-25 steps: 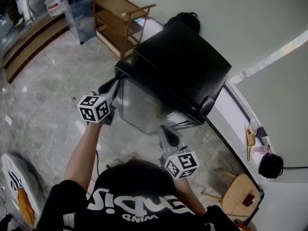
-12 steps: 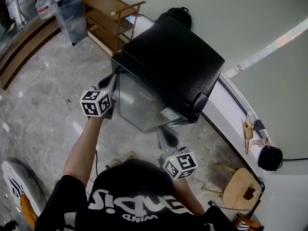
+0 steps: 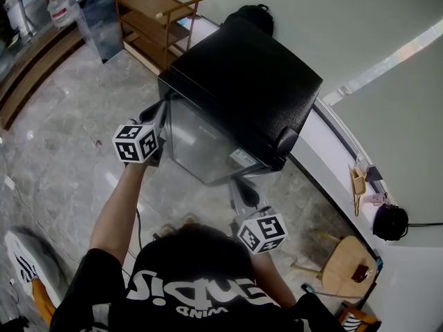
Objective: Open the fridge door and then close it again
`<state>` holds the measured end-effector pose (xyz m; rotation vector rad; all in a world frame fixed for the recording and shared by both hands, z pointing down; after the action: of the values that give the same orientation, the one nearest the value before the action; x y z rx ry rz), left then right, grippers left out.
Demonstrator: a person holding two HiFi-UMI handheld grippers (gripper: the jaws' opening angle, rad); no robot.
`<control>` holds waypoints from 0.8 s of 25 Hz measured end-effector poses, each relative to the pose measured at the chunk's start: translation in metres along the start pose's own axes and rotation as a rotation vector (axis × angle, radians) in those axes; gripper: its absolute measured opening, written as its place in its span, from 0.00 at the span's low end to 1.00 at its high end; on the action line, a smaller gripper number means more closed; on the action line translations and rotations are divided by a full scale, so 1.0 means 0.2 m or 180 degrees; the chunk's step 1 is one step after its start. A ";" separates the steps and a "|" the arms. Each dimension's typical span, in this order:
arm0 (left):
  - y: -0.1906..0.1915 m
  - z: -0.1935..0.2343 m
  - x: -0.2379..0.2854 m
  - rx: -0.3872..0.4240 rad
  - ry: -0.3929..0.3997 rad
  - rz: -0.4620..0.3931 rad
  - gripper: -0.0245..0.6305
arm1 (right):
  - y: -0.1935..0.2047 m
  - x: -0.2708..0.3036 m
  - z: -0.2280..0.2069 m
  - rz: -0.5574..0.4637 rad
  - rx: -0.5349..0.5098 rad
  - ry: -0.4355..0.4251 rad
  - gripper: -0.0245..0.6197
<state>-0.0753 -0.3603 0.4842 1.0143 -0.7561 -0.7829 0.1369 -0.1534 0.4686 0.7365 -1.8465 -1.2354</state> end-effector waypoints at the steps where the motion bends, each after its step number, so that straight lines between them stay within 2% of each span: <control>1: 0.01 -0.01 -0.01 -0.0004 0.0002 0.0007 0.04 | 0.00 0.00 -0.01 -0.0009 0.0002 0.0000 0.03; 10: 0.07 -0.04 -0.34 -0.0005 -0.0063 0.0071 0.04 | -0.02 0.00 -0.04 -0.0101 -0.0011 -0.0074 0.03; 20: 0.09 -0.26 -0.82 -0.0008 0.0009 0.0029 0.04 | -0.04 0.00 0.14 -0.0182 -0.0084 -0.0366 0.03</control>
<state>-0.1115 -0.1940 0.4542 1.0090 -0.7567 -0.7743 0.1135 -0.1437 0.4543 0.7214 -1.9094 -1.3613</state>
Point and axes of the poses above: the fingertips, and each gripper's own axes: x forward along the fingers, z to its left, y out of its underside, the point moved 2 cm from there along -x, backward along the fingers, and after that the axes turned 2 degrees about -x, right-handed, at the moved point
